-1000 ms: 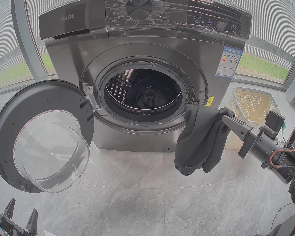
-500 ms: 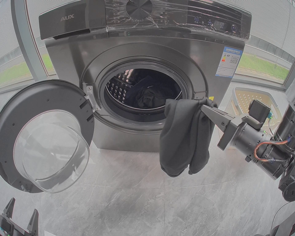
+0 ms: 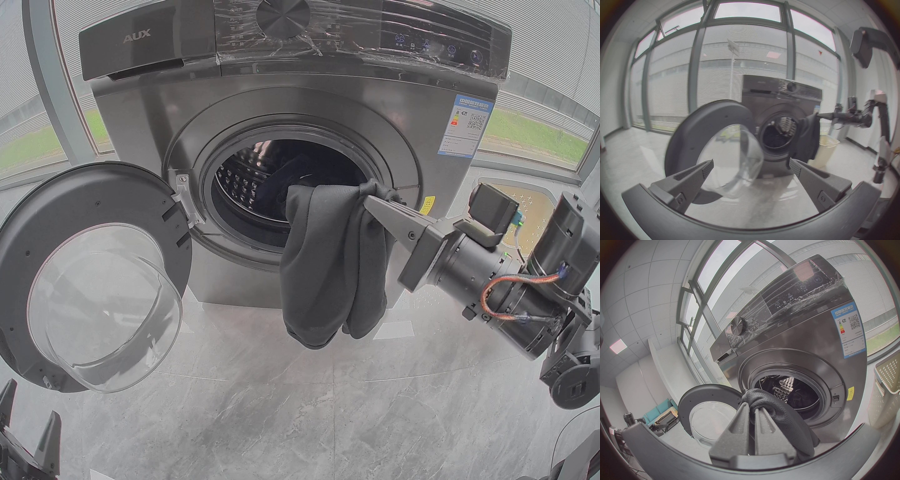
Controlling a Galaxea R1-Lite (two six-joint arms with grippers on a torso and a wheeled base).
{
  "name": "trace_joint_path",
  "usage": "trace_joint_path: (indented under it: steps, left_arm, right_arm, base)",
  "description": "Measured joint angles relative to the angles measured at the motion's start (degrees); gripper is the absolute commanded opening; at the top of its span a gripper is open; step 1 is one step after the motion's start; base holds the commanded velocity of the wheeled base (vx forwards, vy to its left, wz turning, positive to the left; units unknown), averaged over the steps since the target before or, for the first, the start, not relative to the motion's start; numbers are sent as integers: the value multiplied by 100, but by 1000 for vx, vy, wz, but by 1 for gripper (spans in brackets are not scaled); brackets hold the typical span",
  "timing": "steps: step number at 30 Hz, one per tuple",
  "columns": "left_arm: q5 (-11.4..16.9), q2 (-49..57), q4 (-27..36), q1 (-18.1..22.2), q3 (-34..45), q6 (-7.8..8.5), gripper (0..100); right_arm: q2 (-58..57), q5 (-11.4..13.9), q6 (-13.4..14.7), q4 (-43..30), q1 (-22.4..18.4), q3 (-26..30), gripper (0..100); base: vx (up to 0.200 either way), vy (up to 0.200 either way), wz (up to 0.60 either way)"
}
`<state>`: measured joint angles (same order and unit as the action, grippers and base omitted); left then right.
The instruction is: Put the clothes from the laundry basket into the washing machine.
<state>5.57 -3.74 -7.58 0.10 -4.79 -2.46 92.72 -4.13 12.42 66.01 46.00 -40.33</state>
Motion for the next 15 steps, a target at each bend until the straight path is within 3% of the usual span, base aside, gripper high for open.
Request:
trace_joint_path:
  steps: [5, 9, 11, 15]
  left_arm:
    - [1215, -662, -112, -130, -212, -185, 100]
    - [2199, -1229, -158, -233, -289, -218, 100]
    - [2470, -1574, -207, -274, -312, -218, 100]
    - [2727, -2363, -563, -404, -356, -185, 100]
  right_arm:
    - [245, -11, 5, 206, 6, -171, 0]
    - [411, -33, 2, 435, -2, -284, 0]
    - [485, -40, 2, 523, -9, -330, 0]
    - [614, -54, -11, 644, -9, -407, 0]
  base:
    - [0, 0, 0]
    - [0, 0, 0]
    - [0, 0, 0]
    - [0, 0, 0]
